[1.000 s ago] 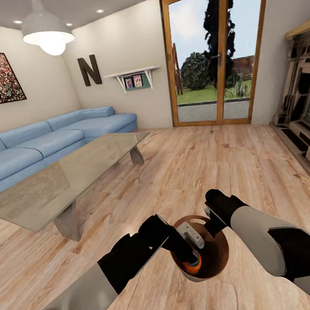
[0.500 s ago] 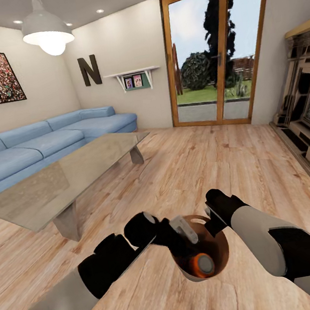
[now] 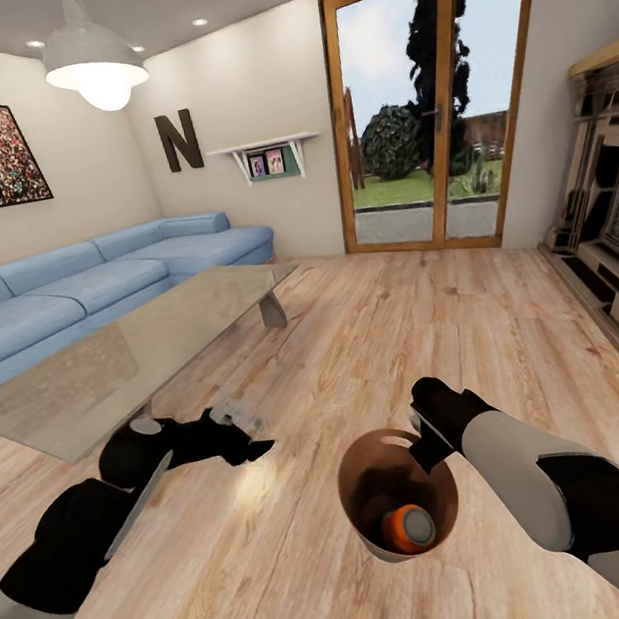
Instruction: Put the three can of soda from the living room inside the tash can in the kitchen.
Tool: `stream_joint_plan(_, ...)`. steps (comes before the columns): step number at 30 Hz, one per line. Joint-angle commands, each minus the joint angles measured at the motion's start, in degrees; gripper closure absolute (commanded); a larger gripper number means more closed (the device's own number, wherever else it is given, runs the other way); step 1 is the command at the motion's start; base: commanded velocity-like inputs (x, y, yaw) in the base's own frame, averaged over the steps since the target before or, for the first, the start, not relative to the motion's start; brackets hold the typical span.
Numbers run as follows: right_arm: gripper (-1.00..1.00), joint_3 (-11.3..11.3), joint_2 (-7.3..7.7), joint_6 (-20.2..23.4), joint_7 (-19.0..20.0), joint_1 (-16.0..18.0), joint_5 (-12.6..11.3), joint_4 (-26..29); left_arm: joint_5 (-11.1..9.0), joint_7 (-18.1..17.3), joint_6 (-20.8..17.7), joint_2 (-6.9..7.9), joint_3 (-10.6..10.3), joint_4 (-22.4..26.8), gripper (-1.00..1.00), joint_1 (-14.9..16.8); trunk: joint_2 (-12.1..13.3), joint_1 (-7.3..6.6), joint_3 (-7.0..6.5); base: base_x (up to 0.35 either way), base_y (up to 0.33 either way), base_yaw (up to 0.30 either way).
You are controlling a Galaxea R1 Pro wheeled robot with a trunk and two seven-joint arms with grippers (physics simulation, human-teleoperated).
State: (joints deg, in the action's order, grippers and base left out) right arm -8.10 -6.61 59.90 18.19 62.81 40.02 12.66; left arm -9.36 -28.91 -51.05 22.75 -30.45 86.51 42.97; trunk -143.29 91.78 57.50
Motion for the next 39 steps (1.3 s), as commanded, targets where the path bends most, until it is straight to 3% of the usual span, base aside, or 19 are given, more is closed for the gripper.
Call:
stream_joint_plan(1, 1.00, -0.3, 0.00, 0.1, 0.0, 0.0, -0.9, 0.1, 0.0, 0.5, 3.4, 0.15, 4.3, -1.4, -1.00, -2.9, 0.0, -0.01, -0.01, 0.000, 0.000, 0.000)
stream_joint_plan(6, 1.00, -0.5, 0.14, 0.1, 0.0, 0.0, -1.0, 0.6, 0.1, 2.7, 14.2, 0.24, 14.0, -8.5, -1.00, -10.0, 0.0, -0.01, -0.01, 0.000, 0.000, 0.000)
stream_joint_plan(7, 1.00, -0.6, 0.26, 0.1, 0.0, -0.1, -1.0, 0.7, 0.1, 3.7, 18.6, 0.24, 16.8, -12.7, -1.00, -12.0, 0.0, -0.01, -0.01, 0.000, 0.000, 0.000)
stream_joint_plan(12, 1.00, -0.8, 0.74, 0.1, 0.4, -0.2, -1.2, 1.1, 0.1, 6.8, 28.5, -0.09, 20.5, -25.4, -1.00, -14.7, 0.0, -0.01, -0.01, 0.000, 0.000, 0.000)
stream_joint_plan(14, 1.00, -1.0, 1.25, 0.1, 0.6, -0.2, -1.3, 1.3, 0.0, 9.2, 31.7, -0.52, 21.2, -29.4, -1.00, -15.3, 0.0, -0.01, -0.01, 0.000, 0.000, 0.000)
stream_joint_plan(16, 1.00, -3.3, 2.28, -1.8, 0.8, -0.9, -1.4, 1.4, -0.2, 11.4, 35.1, -1.49, 21.7, -32.6, -1.00, -16.1, 0.0, -0.01, -0.01, 0.000, 0.000, 0.000)
stream_joint_plan(19, 1.00, -6.9, 2.68, -4.0, 0.8, -2.7, -1.4, 1.5, -0.4, 12.2, 36.4, -1.96, 21.8, -33.5, -1.00, -17.6, 0.0, -0.01, -0.01, 0.000, 0.000, 0.000)
stream_joint_plan(21, 1.00, -8.0, 2.75, -5.5, 0.6, -3.7, -1.4, 1.5, -0.4, 12.3, 36.8, -2.10, 21.8, -33.8, -1.00, -18.1, 0.0, -0.01, -0.01, 0.000, 0.000, 0.000)
stream_joint_plan(28, 1.00, -10.0, 3.75, -10.9, 0.8, -5.7, -1.5, 1.5, -0.4, 12.4, 37.2, -2.35, 22.0, -34.2, -1.00, -18.5, 0.0, -0.01, 0.00, 0.000, 0.000, 0.006)
stream_joint_plan(39, 1.00, -10.7, 4.06, -12.5, 1.0, -6.5, -1.5, 1.4, -0.4, 12.5, 37.5, -3.23, 22.2, -35.2, -1.00, -18.6, 0.0, -0.01, 0.18, 0.000, 0.000, 0.177)
